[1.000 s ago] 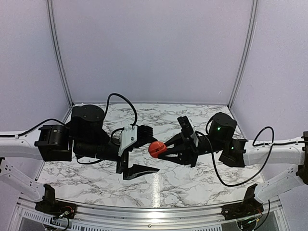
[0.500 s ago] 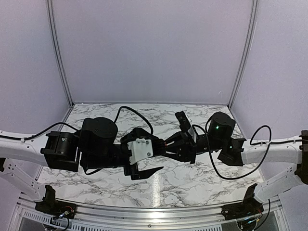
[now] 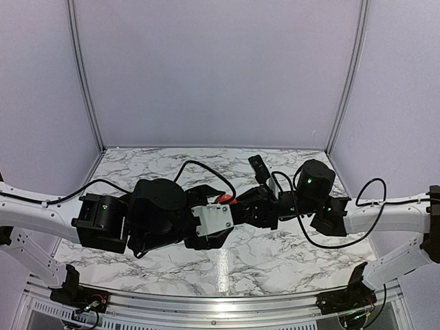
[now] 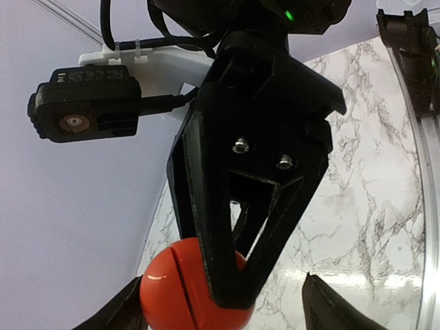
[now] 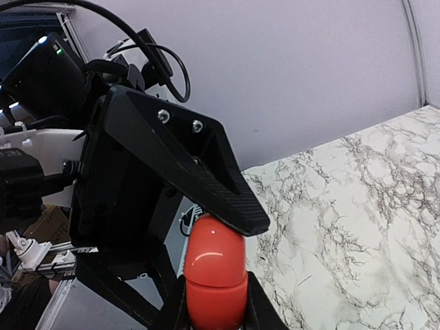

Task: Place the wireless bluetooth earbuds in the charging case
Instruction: Pass from the right arm to the left

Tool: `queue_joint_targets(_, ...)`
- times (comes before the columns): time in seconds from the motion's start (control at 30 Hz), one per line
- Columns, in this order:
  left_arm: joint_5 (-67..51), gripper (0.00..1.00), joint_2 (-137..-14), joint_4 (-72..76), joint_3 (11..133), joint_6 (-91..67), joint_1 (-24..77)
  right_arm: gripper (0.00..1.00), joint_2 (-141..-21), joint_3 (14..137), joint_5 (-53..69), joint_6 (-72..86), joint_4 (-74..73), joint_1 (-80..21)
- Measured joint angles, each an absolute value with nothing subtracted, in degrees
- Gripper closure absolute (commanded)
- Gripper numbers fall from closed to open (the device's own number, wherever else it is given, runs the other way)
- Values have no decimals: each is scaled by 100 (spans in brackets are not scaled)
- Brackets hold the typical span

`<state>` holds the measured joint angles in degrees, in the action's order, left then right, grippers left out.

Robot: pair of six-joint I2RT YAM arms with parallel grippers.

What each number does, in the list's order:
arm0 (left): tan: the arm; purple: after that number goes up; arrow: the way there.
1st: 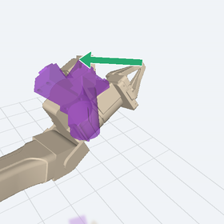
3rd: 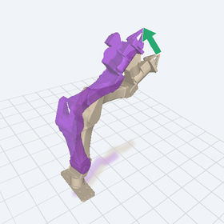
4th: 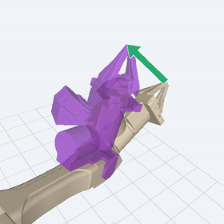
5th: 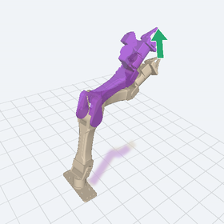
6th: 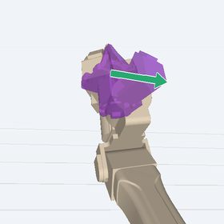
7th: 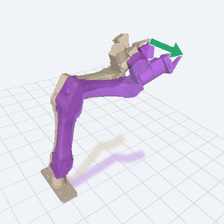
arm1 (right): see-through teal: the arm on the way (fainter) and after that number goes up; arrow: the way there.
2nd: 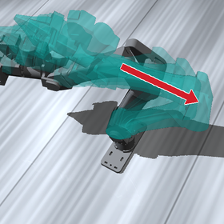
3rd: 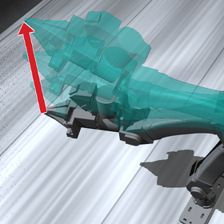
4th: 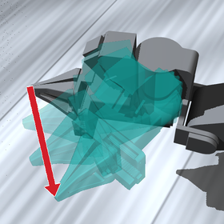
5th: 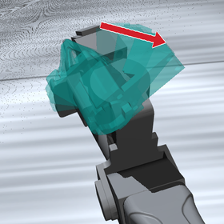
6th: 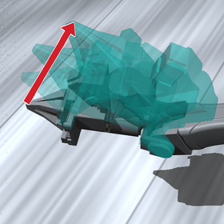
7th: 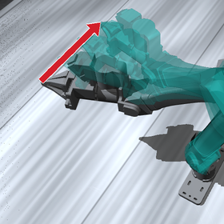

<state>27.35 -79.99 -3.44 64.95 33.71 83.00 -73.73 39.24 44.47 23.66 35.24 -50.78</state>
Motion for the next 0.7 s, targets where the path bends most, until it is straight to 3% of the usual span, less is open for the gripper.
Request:
queue_joint_targets(0.33,3326,40,-8147,-187,6521,3498,8315,99,-7426,3924,4364,2482,3511,-5078)
queue_joint_targets(0.5,3417,51,-8147,-161,6521,3535,8315,95,-7428,3924,4370,2508,3516,-5078)
queue_joint_targets(0.7,3428,57,-8147,-161,6521,3529,8305,76,-7430,3924,4364,2536,3516,-5076)
